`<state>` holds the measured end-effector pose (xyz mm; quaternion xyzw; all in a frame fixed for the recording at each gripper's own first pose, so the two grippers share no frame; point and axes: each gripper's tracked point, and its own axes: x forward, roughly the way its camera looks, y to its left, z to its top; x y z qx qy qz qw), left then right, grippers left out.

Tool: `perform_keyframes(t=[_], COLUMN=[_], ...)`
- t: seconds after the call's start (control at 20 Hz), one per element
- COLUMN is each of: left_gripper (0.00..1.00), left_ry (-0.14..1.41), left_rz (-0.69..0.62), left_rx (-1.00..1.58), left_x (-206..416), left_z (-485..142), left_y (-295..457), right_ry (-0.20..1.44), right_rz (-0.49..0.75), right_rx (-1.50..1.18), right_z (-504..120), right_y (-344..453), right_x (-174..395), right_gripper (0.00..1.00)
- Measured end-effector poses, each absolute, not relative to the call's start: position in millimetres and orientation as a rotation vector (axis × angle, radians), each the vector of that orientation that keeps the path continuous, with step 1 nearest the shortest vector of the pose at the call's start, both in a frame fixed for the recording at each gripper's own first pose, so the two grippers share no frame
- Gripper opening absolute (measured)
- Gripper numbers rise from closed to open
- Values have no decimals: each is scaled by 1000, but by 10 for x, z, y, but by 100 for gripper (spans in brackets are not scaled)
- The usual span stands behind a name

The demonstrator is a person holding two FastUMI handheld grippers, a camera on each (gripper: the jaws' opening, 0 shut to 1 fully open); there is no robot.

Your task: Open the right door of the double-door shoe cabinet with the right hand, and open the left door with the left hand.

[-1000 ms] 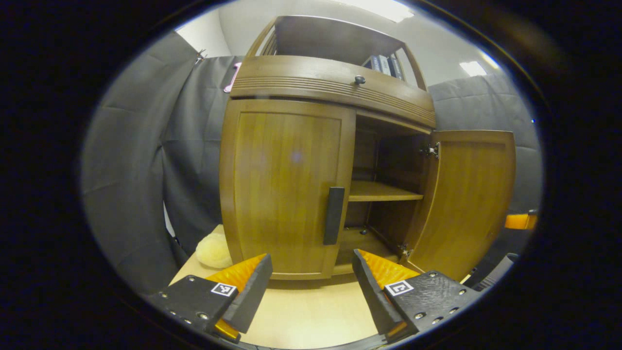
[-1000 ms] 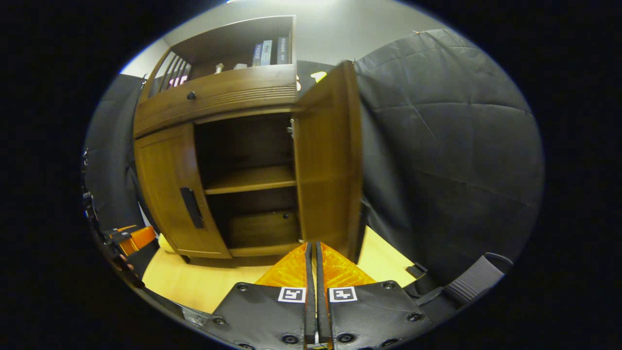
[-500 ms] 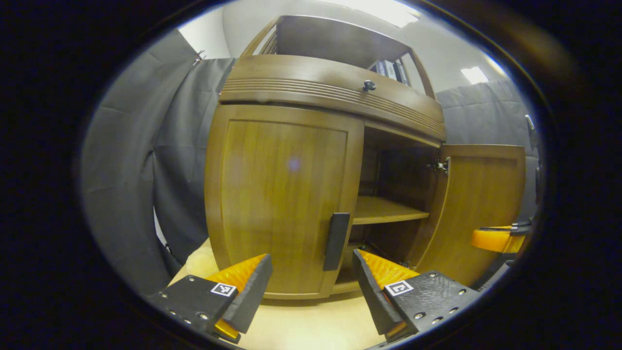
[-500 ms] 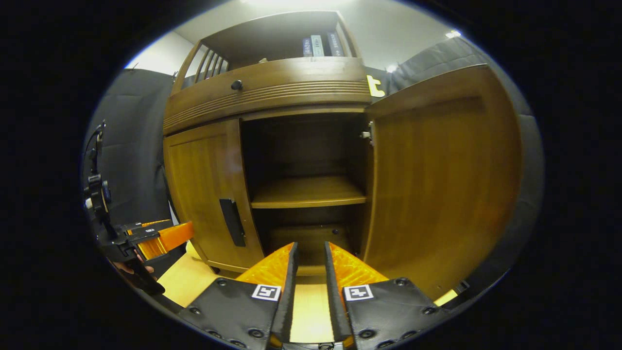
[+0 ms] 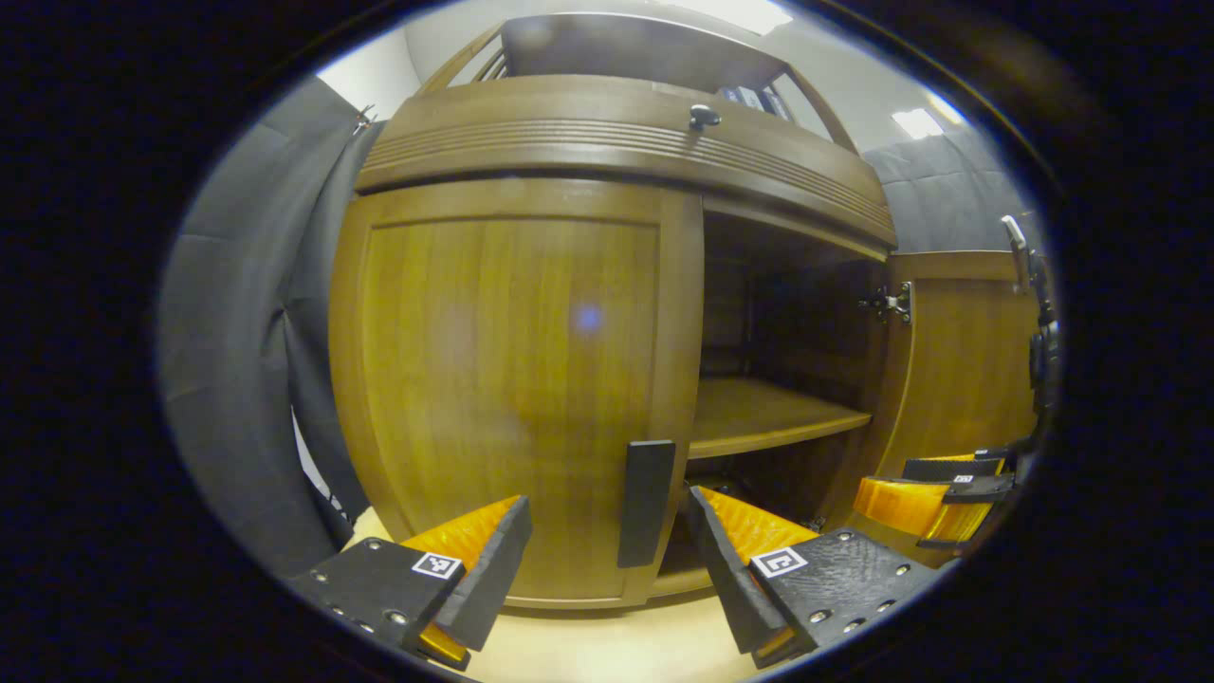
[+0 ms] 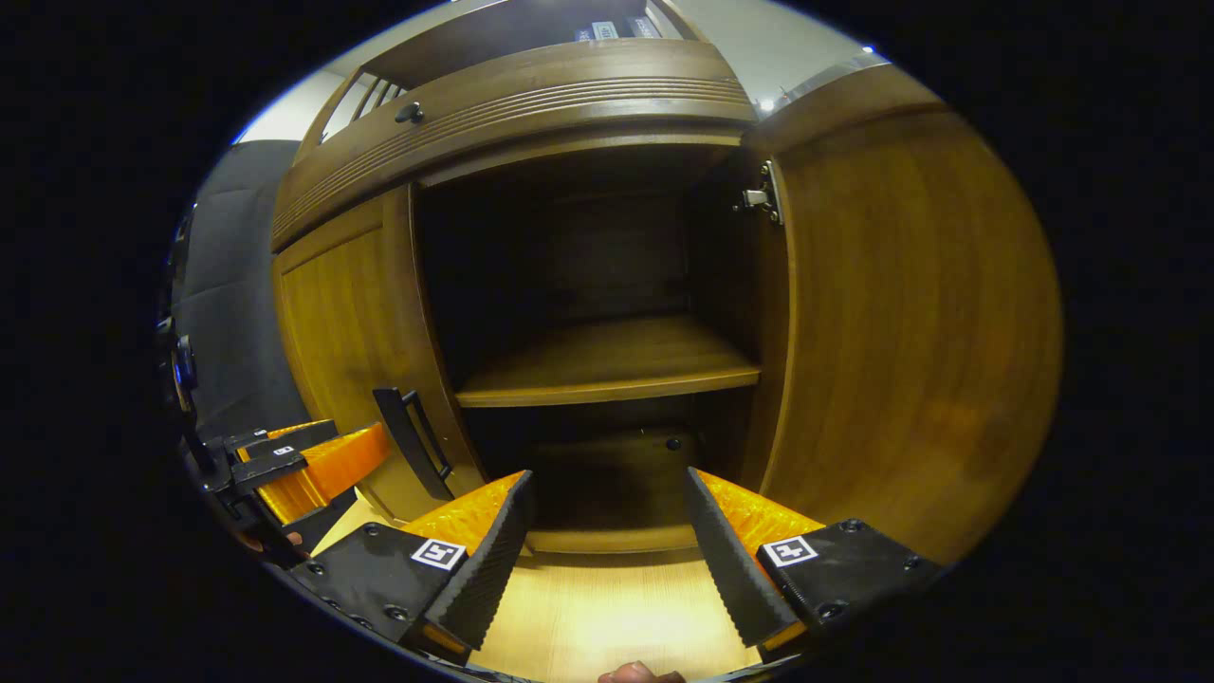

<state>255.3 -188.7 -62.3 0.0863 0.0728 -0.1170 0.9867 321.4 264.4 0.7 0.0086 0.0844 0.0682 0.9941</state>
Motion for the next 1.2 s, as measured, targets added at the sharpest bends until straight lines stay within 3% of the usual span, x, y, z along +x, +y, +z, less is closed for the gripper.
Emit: perform_keyframes(t=[0.25,0.3,0.45,0.6,0.85,0.95,1.0,1.05,1.1,1.15,1.2], left_gripper=[94,94,94,52,29,25,24,17,17,8,7], left_ry=[164,161,161,181,167,168,172,170,181,181,185], left_rz=[-229,-233,-205,-214,-155,-157,-159,-171,-176,-187,-194], left_rx=[180,189,246,225,279,249,246,254,246,247,251], left_x=[2839,2897,3000,3038,3085,3068,3054,3058,3020,3044,3054], left_z=[-712,-730,-808,-908,-935,-929,-969,-952,-984,-963,-992], left_y=[-2080,-2121,-2183,-2258,-2183,-2209,-2173,-2204,-2195,-2213,-2201], right_ry=[192,192,189,195,198,202,202,203,201,188,171], right_rz=[171,171,172,173,197,209,215,219,219,211,208], right_rx=[3,0,-4,-7,-18,-23,-23,-23,-25,-27,-27], right_z=[-39,-42,-41,-72,-98,-112,-116,-113,-112,-89,-55], right_y=[2652,2639,2565,2525,2512,2525,2534,2539,2533,2512,2511], right_x=[3429,3469,3537,3578,3588,3601,3604,3601,3602,3599,3586], right_gripper=[93,98,98,98,93,93,98,98,98,98,98])
